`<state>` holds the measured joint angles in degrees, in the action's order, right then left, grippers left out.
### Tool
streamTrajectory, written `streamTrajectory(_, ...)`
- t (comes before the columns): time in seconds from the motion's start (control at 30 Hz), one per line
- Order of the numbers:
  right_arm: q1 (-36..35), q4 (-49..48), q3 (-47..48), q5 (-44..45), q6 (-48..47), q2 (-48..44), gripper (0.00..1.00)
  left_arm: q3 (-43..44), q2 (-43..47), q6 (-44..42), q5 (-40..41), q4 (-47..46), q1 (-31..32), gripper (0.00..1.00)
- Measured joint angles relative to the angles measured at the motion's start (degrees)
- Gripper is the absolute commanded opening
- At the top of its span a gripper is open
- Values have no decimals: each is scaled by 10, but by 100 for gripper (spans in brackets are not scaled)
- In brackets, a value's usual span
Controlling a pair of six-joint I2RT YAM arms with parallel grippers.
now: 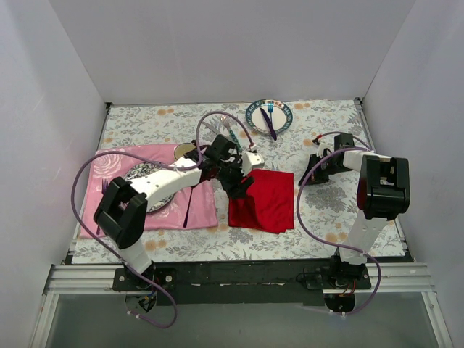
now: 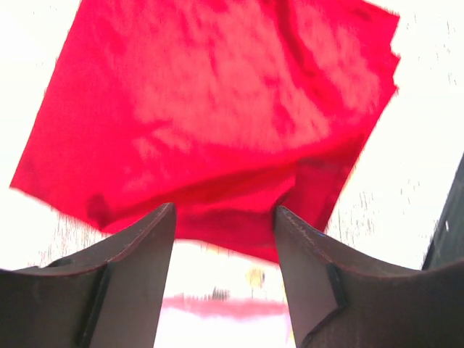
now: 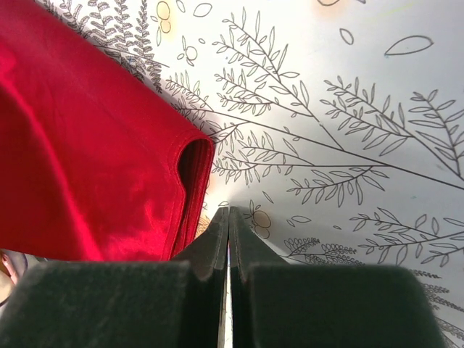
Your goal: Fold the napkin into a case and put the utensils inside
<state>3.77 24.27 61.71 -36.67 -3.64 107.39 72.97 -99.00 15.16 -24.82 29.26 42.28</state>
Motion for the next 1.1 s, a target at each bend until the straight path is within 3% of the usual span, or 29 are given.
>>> streamTrajectory(0.17, -2, 16, 0, -12, -11, -2, 4, -53, 51, -45, -31, 44, -40, 52)
streamTrajectory(0.3, -5, 44, 7, -28, -25, -19, 5, -109, 99, -101, -52, 72, -79, 62)
streamTrajectory(0.47, -9, 69, 22, -61, -40, -50, 5, -191, 234, -165, -79, 61, -98, 63)
streamTrajectory(0.6, -19, 76, 23, -88, -41, -66, 5, -234, 300, -191, -84, -4, -58, 58)
streamTrajectory(0.83, -52, 77, 17, -115, -38, -66, 5, -316, 291, -247, -17, -131, 37, 42)
streamTrajectory(1.1, -69, 71, -11, -120, -25, -66, 5, -332, 231, -261, 55, -289, 172, 46)
